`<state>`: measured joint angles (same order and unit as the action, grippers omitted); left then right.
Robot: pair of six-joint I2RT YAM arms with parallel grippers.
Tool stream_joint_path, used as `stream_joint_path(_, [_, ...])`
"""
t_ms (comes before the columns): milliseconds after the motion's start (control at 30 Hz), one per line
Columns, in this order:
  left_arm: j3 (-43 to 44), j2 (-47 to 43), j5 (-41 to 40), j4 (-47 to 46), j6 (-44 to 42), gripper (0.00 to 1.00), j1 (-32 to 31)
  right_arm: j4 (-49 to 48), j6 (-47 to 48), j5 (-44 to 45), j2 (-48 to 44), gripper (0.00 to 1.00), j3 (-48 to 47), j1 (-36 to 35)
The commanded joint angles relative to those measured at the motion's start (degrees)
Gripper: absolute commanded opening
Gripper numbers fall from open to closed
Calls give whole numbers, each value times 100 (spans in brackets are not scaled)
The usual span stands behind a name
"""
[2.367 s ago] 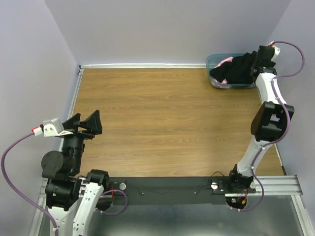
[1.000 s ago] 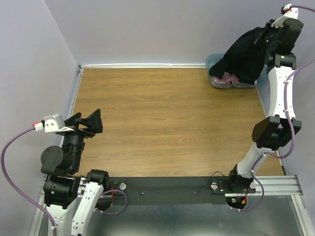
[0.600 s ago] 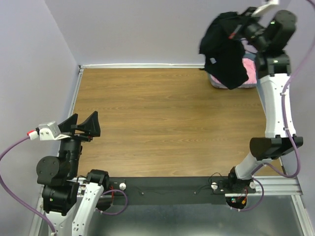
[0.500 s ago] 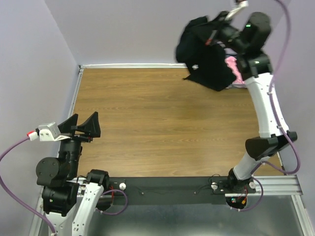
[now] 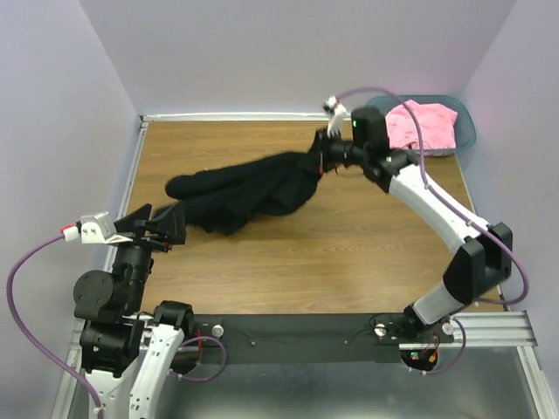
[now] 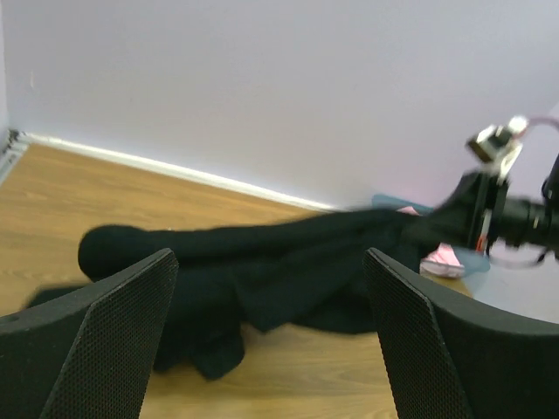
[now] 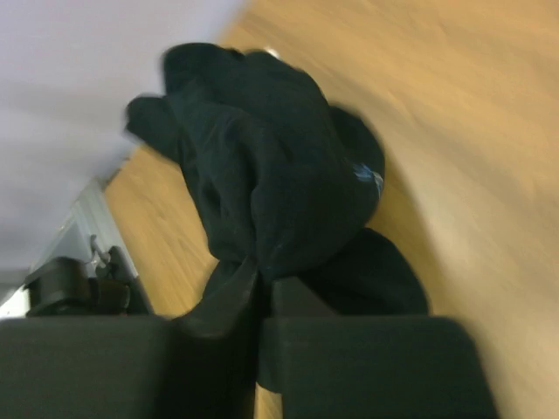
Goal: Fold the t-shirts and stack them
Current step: Move the tshirt to the center of the board
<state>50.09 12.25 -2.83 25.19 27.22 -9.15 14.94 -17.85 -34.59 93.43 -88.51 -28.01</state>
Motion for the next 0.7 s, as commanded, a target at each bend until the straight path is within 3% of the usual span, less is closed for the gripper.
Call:
stream_joint_path(0, [-209, 58, 248, 275, 450, 96, -35, -140, 283, 1739, -913, 21, 1813, 67])
stream_joint_path(33, [-349, 128, 413, 293, 607, 96, -35, -132, 116, 1997, -1010, 28, 2159, 68])
stream_joint_path(67, [-429, 163, 528, 311, 713, 96, -35, -123, -25, 2339, -1228, 45, 2432, 85])
stream_joint_path(200, [-850, 557, 879, 320, 1179, 96, -26, 26, -438, 3877, -1800, 73, 3313, 85])
stream_joint_path(267, [-1123, 908, 1117, 250, 1390, 96, -34, 88, -536, 3759, -2012, 80, 3507, 94])
stream_joint_path(433, [-1668, 1795, 1382, -128, 1567, 95, -43, 158, -702, 2854, -2250, 81, 3691, 85])
stream_joint_path(667, [-1634, 3318, 899, -602, 1470, 95, -52, 150, -1194, 1825, -1996, 66, 4368, 68])
